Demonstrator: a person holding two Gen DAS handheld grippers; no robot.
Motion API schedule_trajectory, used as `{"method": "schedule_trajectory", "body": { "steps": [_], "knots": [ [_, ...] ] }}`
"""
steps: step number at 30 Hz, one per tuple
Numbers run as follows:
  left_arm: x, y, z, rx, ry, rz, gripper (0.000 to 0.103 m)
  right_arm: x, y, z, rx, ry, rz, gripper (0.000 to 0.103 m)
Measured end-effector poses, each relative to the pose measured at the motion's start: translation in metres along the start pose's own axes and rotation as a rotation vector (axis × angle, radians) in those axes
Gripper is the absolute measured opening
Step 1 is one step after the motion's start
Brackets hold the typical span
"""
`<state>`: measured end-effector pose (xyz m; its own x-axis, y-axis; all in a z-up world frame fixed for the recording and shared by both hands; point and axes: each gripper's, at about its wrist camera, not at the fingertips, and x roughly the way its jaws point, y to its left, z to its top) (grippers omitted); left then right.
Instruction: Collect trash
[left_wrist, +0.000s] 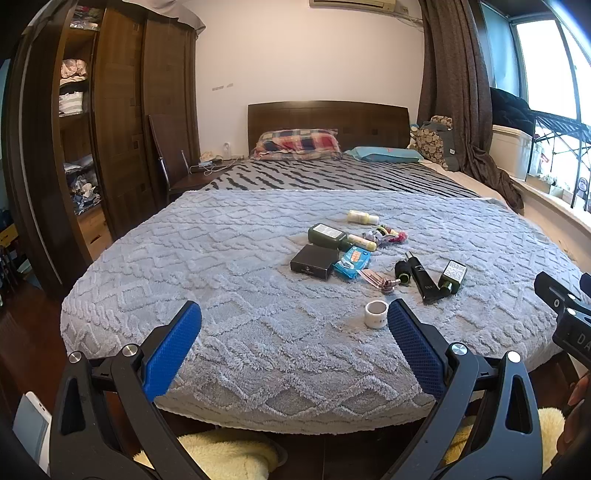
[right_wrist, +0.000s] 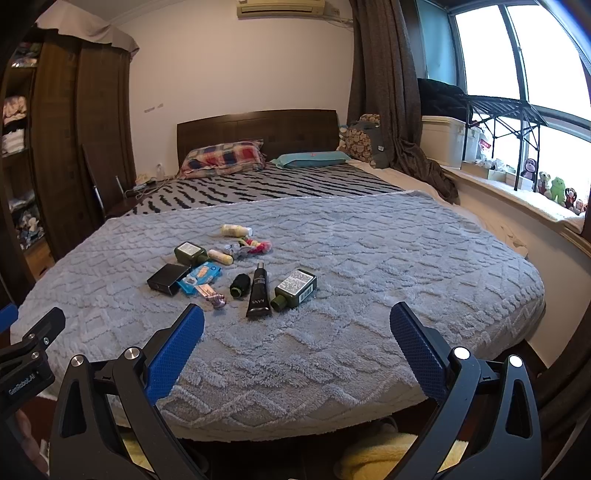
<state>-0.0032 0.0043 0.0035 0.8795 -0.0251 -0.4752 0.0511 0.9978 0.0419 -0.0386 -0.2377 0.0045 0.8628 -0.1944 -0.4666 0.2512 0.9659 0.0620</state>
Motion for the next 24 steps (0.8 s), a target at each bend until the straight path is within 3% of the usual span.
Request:
{"method": "schedule_trajectory", "body": {
  "steps": [24],
  "knots": [
    [0.019, -0.004, -0.003, 0.011, 0.031, 0.011, 0.096, 0.011, 0.001, -0.002, -0.014, -0.008, -0.006, 0.1]
  ]
}}
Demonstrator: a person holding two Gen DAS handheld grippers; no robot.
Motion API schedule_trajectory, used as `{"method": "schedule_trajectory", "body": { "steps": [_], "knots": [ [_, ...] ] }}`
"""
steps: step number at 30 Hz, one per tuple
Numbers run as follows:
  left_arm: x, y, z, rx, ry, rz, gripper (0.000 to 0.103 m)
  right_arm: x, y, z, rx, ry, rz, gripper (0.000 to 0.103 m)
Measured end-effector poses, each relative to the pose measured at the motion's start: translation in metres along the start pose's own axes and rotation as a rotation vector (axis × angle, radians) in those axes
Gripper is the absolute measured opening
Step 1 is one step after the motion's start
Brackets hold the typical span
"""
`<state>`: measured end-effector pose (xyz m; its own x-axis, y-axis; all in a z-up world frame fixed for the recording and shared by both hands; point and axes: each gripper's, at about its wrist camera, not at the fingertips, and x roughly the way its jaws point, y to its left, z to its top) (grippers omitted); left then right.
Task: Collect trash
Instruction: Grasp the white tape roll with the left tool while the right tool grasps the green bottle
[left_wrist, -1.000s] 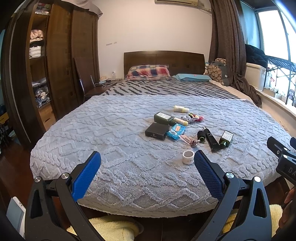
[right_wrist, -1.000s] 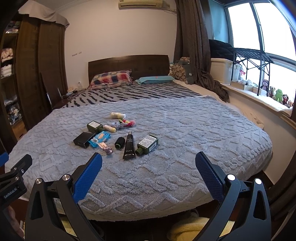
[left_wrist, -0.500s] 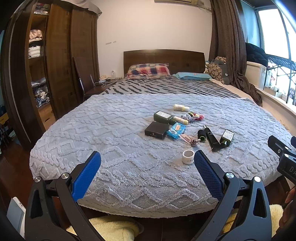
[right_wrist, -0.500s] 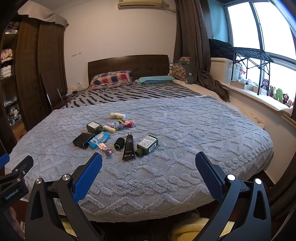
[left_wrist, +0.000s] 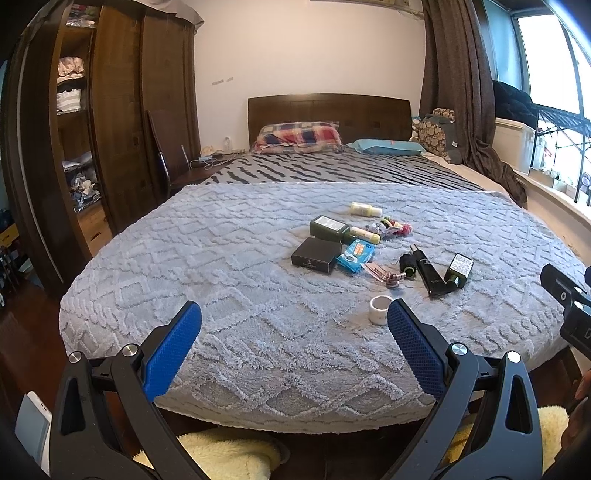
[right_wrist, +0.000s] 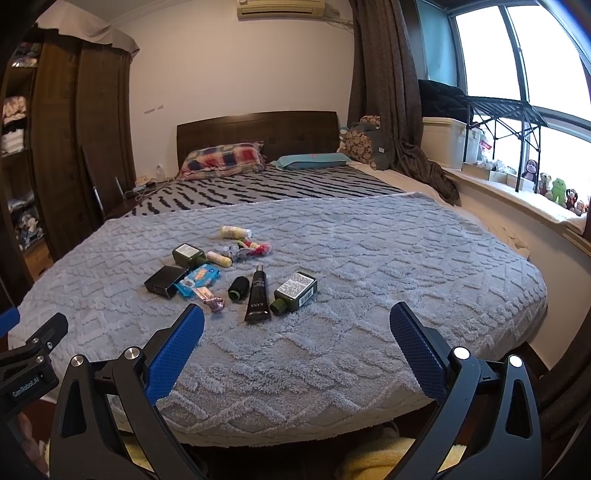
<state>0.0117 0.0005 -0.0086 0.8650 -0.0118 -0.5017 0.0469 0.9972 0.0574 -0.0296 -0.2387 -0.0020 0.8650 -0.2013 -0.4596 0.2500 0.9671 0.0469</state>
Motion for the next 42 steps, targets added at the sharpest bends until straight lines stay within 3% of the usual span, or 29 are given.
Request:
{"method": "schedule_trajectory", "body": {
  "steps": [11, 15, 20, 30, 34, 40, 42],
  "knots": [
    [0.034, -0.007, -0.006, 0.02, 0.068, -0.028, 0.096, 0.041, -0.007, -0.009, 0.012, 0.075, 0.025, 0.101],
    [0.051, -0.017, -0.006, 0.035, 0.099, -0.075, 0.096, 0.06, -0.01, -0.01, 0.012, 0.135, 0.04, 0.1],
    [0.077, -0.029, -0.008, 0.044, 0.151, -0.116, 0.095, 0.084, -0.009, -0.006, 0.01, 0.158, -0.001, 0.1],
    [0.139, -0.06, -0.016, 0.094, 0.252, -0.204, 0.095, 0.167, -0.017, 0.002, 0.055, 0.254, 0.013, 0.1],
    [0.156, -0.071, -0.016, 0.107, 0.263, -0.219, 0.091, 0.196, -0.013, 0.009, 0.073, 0.274, 0.0, 0.092],
    [0.179, -0.08, -0.017, 0.11, 0.298, -0.248, 0.082, 0.236, -0.008, 0.01, 0.145, 0.341, 0.031, 0.087],
    [0.188, -0.081, -0.018, 0.103, 0.318, -0.256, 0.072, 0.246, -0.005, 0.008, 0.146, 0.365, 0.024, 0.084]
  ]
}}
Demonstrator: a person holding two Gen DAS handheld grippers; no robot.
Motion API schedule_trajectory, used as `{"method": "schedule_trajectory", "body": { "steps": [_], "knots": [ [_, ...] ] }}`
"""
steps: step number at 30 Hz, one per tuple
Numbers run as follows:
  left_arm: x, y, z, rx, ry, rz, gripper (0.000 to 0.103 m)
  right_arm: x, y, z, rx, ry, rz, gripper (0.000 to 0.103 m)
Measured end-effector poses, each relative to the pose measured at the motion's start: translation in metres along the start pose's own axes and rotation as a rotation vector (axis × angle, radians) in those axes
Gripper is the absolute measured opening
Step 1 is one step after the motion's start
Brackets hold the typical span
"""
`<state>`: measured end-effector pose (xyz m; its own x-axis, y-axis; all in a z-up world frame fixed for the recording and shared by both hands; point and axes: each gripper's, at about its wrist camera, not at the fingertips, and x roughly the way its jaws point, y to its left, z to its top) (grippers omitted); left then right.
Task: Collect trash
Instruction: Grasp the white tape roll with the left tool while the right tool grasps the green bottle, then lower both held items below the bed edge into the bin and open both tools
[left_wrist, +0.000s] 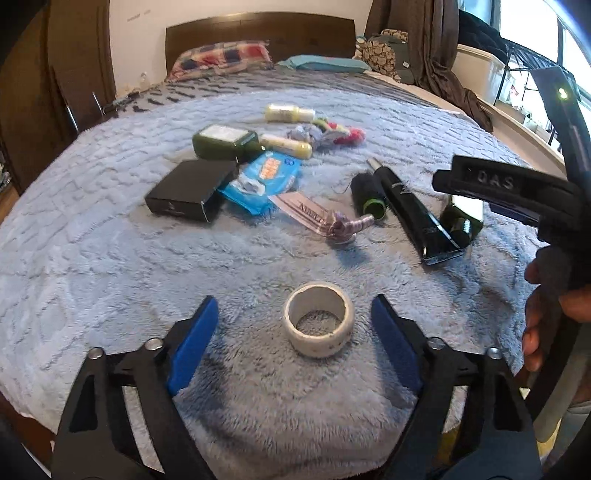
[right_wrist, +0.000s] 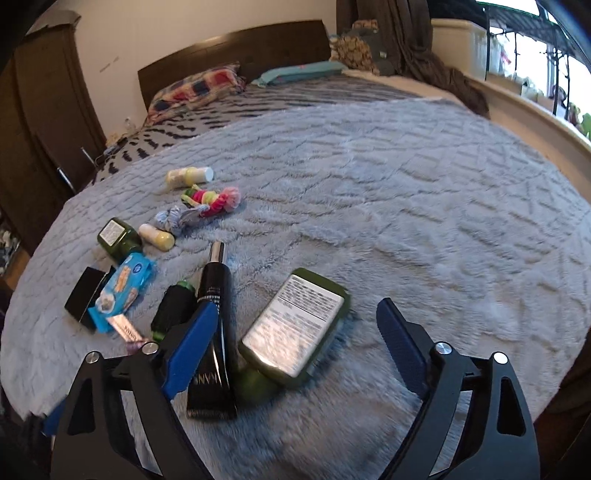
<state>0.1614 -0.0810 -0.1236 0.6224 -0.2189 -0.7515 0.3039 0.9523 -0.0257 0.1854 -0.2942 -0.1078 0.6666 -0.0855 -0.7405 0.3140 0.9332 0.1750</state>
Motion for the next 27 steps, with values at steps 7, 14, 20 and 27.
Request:
{"method": "schedule_trajectory", "body": {
  "steps": [7, 14, 20, 27],
  "knots": [
    [0.011, 0.006, 0.002, -0.002, 0.003, -0.029, 0.055, 0.016, -0.004, -0.005, 0.002, 0.033, -0.003, 0.064],
    [0.007, 0.002, 0.004, 0.006, 0.004, -0.054, 0.032, -0.007, -0.009, -0.014, -0.048, 0.022, 0.016, 0.063],
    [-0.02, -0.004, -0.007, 0.01, -0.022, -0.056, 0.031, -0.056, -0.016, -0.034, -0.074, -0.027, 0.06, 0.063],
    [-0.079, -0.009, -0.034, 0.002, -0.083, -0.062, 0.031, -0.126, -0.017, -0.073, -0.099, -0.083, 0.12, 0.063]
  ]
}}
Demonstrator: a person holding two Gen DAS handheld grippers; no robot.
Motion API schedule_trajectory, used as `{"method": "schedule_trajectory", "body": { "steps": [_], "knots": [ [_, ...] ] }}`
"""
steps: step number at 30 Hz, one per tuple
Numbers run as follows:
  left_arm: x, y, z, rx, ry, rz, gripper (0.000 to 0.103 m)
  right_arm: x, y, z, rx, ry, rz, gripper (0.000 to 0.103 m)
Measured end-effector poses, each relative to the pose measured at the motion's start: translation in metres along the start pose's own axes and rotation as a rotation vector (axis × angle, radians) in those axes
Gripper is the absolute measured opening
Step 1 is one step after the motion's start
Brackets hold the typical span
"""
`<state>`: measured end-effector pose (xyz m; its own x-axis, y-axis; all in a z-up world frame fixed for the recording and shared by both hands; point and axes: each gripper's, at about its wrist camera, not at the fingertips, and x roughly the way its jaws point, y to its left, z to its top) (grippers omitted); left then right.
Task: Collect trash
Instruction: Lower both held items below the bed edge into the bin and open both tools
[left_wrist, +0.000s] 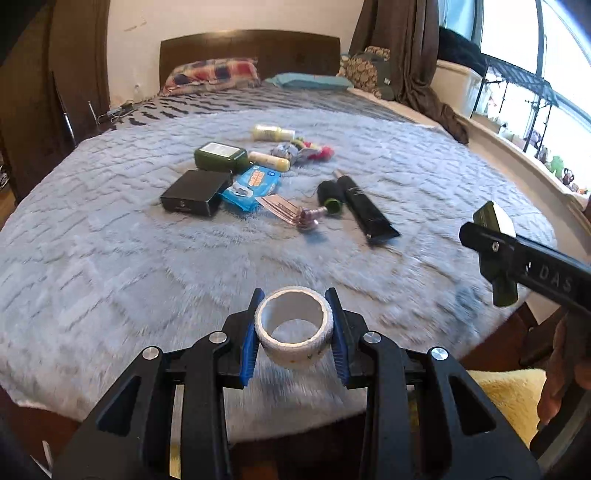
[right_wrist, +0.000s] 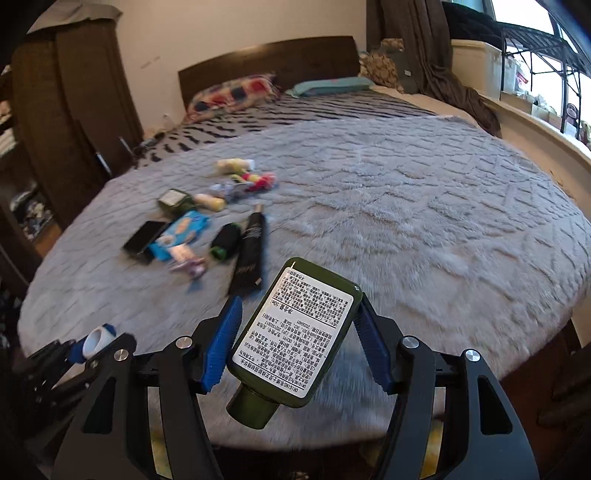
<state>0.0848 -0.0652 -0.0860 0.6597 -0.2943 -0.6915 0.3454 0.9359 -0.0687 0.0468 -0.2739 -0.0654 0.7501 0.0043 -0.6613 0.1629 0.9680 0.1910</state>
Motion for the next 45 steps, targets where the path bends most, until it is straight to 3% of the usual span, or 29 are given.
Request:
{"method": "schedule_trajectory", "body": {
  "steps": [5, 12, 24, 32, 43, 45],
  "knots": [
    [-0.028, -0.006, -0.031, -0.023, -0.001, -0.005, 0.031, -0.025, 0.006, -0.03, -0.024, 0.008, 0.015, 0.063],
    [-0.031, -0.011, -0.081, -0.006, 0.078, -0.006, 0.031, -0.019, 0.008, -0.081, -0.063, 0.113, 0.021, 0.063],
    [0.029, -0.006, -0.151, -0.012, 0.326, -0.043, 0.031, 0.033, 0.007, -0.15, -0.066, 0.351, 0.066, 0.063],
    [0.076, -0.002, -0.179, -0.025, 0.474, -0.072, 0.032, 0.079, 0.004, -0.19, -0.037, 0.501, 0.096, 0.063],
    [0.1, 0.006, -0.201, -0.051, 0.53, -0.078, 0.035, 0.101, 0.002, -0.187, -0.019, 0.531, 0.084, 0.065],
    [0.1, 0.007, -0.201, -0.054, 0.532, -0.075, 0.045, 0.1, 0.001, -0.182, -0.021, 0.526, 0.079, 0.069]
  ]
}}
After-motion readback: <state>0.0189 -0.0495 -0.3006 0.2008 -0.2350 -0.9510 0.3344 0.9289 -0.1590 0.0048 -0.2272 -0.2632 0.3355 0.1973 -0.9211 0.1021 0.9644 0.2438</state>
